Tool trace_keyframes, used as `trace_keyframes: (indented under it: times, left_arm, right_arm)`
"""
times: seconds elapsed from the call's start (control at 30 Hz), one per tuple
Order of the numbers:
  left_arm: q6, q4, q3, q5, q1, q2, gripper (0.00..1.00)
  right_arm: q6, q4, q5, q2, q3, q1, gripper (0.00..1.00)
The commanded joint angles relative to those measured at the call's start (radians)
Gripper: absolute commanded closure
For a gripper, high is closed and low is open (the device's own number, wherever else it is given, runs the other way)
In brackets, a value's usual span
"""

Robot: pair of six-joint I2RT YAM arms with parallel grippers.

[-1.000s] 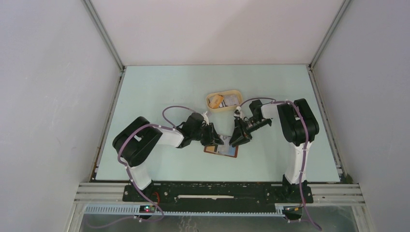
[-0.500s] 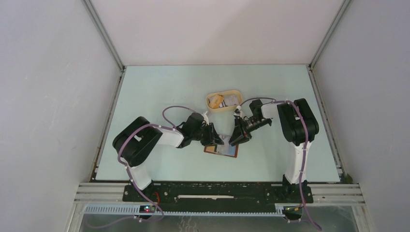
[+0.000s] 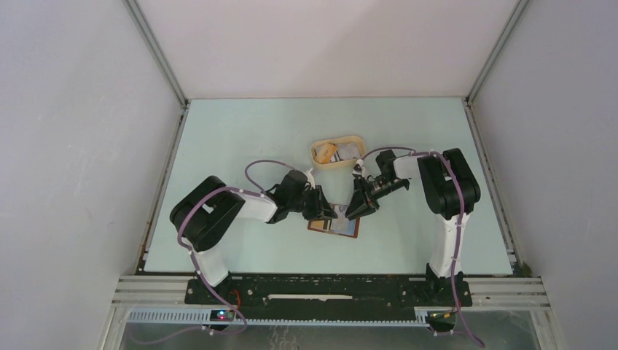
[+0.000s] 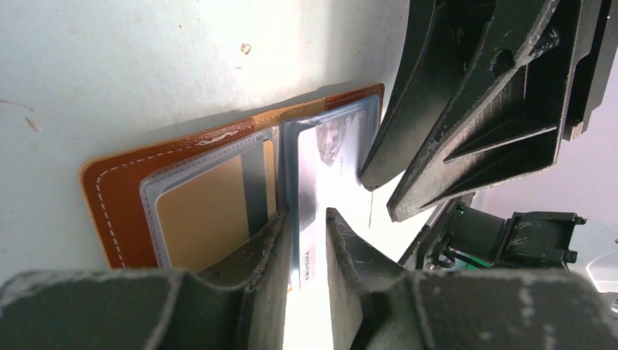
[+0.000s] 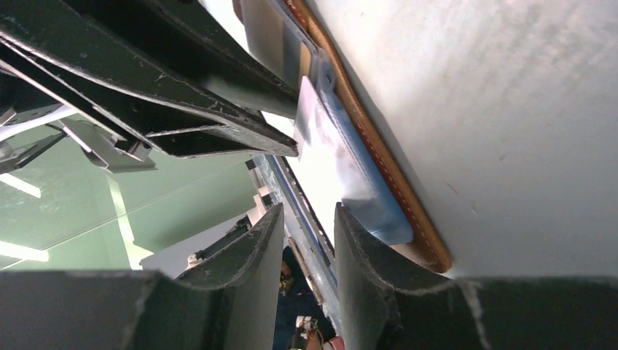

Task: Put the credit cards into the card holder
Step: Turn over the card slot in the card holder.

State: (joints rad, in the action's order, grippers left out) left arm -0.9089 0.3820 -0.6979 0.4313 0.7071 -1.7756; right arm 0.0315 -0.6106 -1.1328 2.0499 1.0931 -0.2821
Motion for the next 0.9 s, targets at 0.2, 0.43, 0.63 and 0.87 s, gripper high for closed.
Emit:
trace_keyframes:
  times: [0.2, 0.43, 0.63, 0.87]
  left_arm:
    - [0.027, -0.052, -0.029, -0.042, 0.008, 0.079, 0.70]
    - [0.073, -0.157, -0.062, -0.090, 0.011, 0.132, 0.71]
    - [0.087, -0.197, -0.088, -0.093, 0.016, 0.116, 0.78]
    - [0.102, -0.216, -0.130, -0.074, 0.034, 0.063, 0.84]
  right_arm:
    - [-0.085, -0.040, 0.074, -0.074, 0.043, 0.025, 0.59]
    - [-0.100, -0.055, 0.071, -0.059, 0.050, 0.036, 0.59]
    - [-0.103, -0.057, 0.067, -0.057, 0.051, 0.037, 0.59]
    - [-0.103, -0.060, 0.085, -0.056, 0.051, 0.037, 0.59]
